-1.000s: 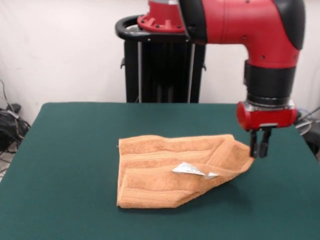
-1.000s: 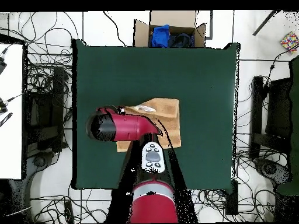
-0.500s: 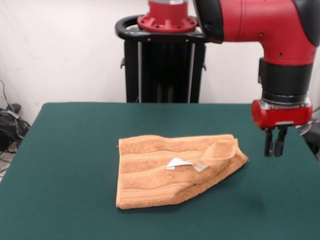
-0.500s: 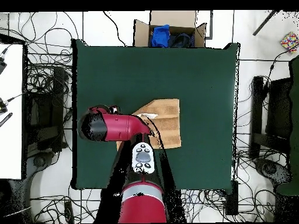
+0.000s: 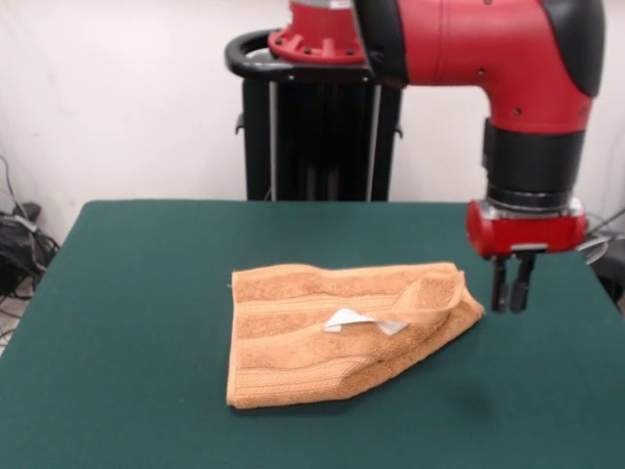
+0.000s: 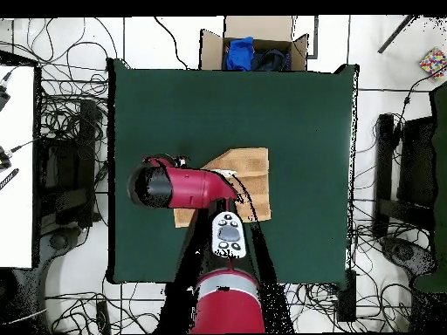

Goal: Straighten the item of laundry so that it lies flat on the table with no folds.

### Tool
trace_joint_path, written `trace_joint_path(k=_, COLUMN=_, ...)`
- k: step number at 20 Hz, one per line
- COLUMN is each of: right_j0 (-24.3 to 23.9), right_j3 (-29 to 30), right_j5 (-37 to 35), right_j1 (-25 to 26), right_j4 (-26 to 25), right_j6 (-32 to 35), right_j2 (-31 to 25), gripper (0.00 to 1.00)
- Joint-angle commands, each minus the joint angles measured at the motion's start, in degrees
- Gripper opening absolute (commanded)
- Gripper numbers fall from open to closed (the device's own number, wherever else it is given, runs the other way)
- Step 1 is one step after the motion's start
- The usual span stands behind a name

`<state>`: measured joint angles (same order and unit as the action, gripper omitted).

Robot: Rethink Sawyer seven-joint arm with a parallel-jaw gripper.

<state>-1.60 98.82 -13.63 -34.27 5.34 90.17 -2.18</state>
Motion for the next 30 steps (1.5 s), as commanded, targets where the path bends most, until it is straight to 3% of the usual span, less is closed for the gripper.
trace_joint_path(k=1, right_j0=-3.5, right_j3=-1.0, right_j5=-7.6, right_j1=-1.8, right_j4=-5.5, right_j6=1.0, right_j2=2.1, gripper=0.00)
trace_joint_path(k=6, right_j0=-7.7, right_j3=0.5, right_j5=-11.3, right_j1=-5.6, right_j4=-9.5, right_j6=-2.9, right_j2=-0.6, gripper=0.00)
trace_joint_path(k=11, right_j0=-9.6, right_j3=2.6, right_j5=-11.8, right_j1=-8.0, right_j4=-12.4, right_j6=-2.3, right_j2=-2.9, gripper=0.00)
trace_joint_path(k=12, right_j0=-10.3, right_j3=3.1, right_j5=-11.0, right_j1=-8.4, right_j4=-13.2, right_j6=-0.5, right_j2=-3.7, gripper=1.00)
trace_joint_path(k=17, right_j0=-8.7, right_j3=1.5, right_j5=-15.7, right_j1=-8.1, right_j4=-13.6, right_j6=0.6, right_j2=-2.7, gripper=1.00)
trace_joint_path(k=30, right_j0=-9.3, right_j3=6.9, right_j5=-8.9, right_j1=-5.8, right_j4=-13.4, right_j6=5.1, right_j2=-3.6, gripper=1.00)
